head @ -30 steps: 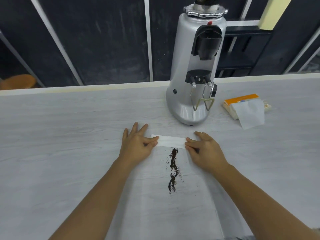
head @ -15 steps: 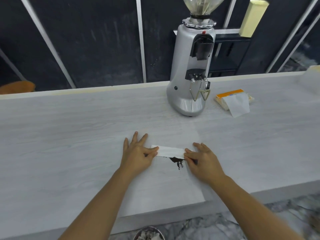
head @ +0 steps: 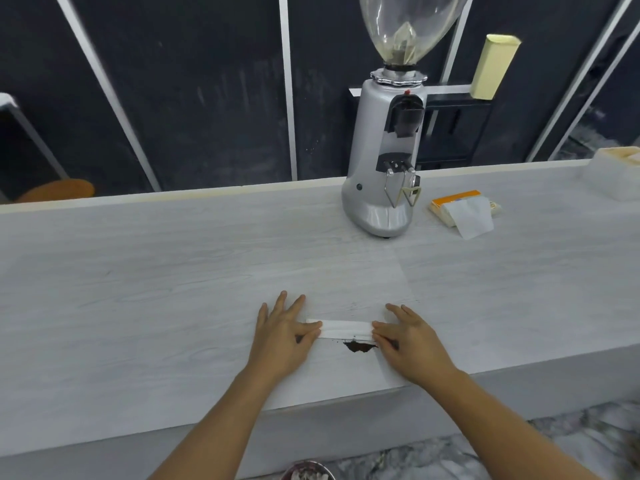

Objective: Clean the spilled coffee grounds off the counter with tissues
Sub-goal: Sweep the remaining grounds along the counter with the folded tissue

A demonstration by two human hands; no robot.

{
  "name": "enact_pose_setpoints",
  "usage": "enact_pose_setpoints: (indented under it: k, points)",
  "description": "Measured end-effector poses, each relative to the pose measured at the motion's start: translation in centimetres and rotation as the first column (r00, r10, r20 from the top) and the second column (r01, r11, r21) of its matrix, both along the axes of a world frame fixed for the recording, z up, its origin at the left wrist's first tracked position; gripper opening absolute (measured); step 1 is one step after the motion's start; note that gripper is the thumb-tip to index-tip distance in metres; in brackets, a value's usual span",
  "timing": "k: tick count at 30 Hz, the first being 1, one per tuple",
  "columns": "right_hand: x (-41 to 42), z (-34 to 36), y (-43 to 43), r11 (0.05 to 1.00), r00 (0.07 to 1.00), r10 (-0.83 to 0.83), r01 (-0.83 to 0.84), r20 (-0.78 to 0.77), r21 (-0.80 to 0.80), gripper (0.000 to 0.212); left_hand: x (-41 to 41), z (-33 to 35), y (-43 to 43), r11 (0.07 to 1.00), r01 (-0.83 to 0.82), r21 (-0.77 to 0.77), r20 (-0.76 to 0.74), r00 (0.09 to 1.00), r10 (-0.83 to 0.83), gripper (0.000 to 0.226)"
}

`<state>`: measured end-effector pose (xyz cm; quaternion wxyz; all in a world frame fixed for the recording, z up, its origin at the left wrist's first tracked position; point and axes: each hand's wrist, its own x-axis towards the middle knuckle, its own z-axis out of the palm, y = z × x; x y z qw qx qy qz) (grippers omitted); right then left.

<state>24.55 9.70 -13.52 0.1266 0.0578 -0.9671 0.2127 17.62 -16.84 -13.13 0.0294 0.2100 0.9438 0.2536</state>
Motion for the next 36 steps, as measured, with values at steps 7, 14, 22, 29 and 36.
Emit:
enact_pose_setpoints:
  k: [7,14,22,29,36]
  points:
    - [-4.9,4.0,1.3,0.996,0.983,0.085,-0.082,-0.161,0.029,0.011,-4.1,1.8,1.6,0.975,-0.062,0.212,0.007,0.998,0.061,0.025]
    - [-13.4,4.7,4.9,0.999,0.993,0.005,-0.012,-0.119,-0.053,0.017,-12.4,2.8,4.9,0.968,-0.066,0.241,-0.005,0.998,0.069,0.026]
    - [-15.9,-0.2,8.7,0.997,0.998,0.063,-0.064,-0.029,-0.042,0.023,-16.4,-1.8,8.7,0.996,0.013,0.087,-0.089,0.996,-0.005,0.024]
    - [-16.4,-0.7,9.1,0.994,0.986,0.078,-0.089,-0.148,-0.069,0.024,-16.8,-2.1,8.9,0.985,-0.035,0.166,-0.099,0.994,0.052,0.032]
    - [-17.1,-0.6,8.9,0.981,0.971,0.173,-0.185,-0.166,-0.060,0.016,-17.2,-1.6,9.4,0.976,0.110,0.188,-0.256,0.965,-0.060,0.019]
